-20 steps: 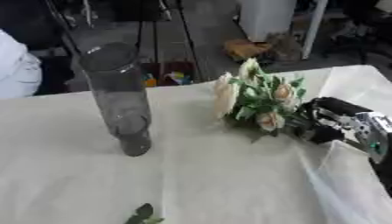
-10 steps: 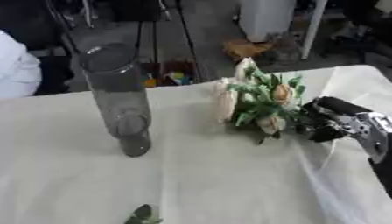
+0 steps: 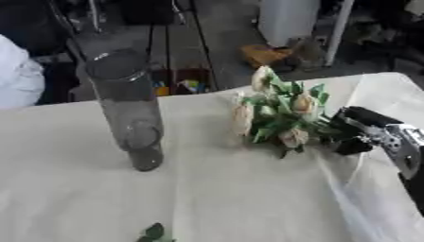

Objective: Arrange flowers into the vase.

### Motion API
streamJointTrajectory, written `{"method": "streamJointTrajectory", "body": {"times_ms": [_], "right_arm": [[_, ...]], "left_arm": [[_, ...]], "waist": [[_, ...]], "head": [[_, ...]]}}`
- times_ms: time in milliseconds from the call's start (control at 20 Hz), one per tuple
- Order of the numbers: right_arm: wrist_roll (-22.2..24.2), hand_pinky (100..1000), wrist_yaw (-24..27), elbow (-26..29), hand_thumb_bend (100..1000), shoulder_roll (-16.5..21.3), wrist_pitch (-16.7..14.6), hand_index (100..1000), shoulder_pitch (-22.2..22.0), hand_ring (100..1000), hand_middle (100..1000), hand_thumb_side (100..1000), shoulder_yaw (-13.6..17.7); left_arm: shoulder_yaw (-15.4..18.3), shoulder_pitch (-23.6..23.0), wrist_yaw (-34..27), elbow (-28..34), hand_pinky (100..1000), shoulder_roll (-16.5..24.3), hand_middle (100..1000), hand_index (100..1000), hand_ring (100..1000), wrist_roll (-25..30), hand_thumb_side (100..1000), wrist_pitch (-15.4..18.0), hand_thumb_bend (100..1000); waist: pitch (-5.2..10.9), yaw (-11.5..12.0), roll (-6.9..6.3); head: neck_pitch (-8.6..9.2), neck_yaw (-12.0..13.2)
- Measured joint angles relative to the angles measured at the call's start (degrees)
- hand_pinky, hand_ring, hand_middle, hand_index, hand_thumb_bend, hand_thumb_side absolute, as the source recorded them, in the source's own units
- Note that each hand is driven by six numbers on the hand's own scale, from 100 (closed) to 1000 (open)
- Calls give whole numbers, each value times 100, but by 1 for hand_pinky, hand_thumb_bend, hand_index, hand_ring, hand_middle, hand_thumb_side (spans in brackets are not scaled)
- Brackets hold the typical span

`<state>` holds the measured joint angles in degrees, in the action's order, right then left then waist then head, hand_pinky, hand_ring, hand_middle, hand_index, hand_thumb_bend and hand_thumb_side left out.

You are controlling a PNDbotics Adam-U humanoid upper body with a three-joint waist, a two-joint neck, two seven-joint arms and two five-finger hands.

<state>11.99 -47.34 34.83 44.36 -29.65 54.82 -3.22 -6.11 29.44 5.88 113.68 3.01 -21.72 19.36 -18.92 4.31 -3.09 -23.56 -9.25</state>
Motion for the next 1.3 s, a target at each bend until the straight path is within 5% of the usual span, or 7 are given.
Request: {"method": "streamJointTrajectory", "body": {"times_ms": [150,400,900,1300], "right_arm": [[-132,185,0,2,326,-24,75,173,-16,100,100,523,4],[-530,137,69,6,390,-81,219,145,-67,100,100,453,33],[-1422,106,441,4,387,-176,193,128,-191,100,100,340,2],[-1801,100,873,13,382,-225,198,134,-289,100,100,345,-37]], "left_arm": [[0,0,1,0,676,0,773,864,723,2,949,-5,292],[0,0,2,0,677,0,772,864,719,4,949,-14,291],[0,4,18,0,677,0,772,860,715,-2,949,-26,285],[0,25,20,0,678,0,772,859,714,17,948,-51,288]], "waist": [[0,0,0],[0,0,0],[-12,-1,2],[-25,11,-2]], "head": [[-1,3],[-6,31],[-104,218],[-105,290]]}}
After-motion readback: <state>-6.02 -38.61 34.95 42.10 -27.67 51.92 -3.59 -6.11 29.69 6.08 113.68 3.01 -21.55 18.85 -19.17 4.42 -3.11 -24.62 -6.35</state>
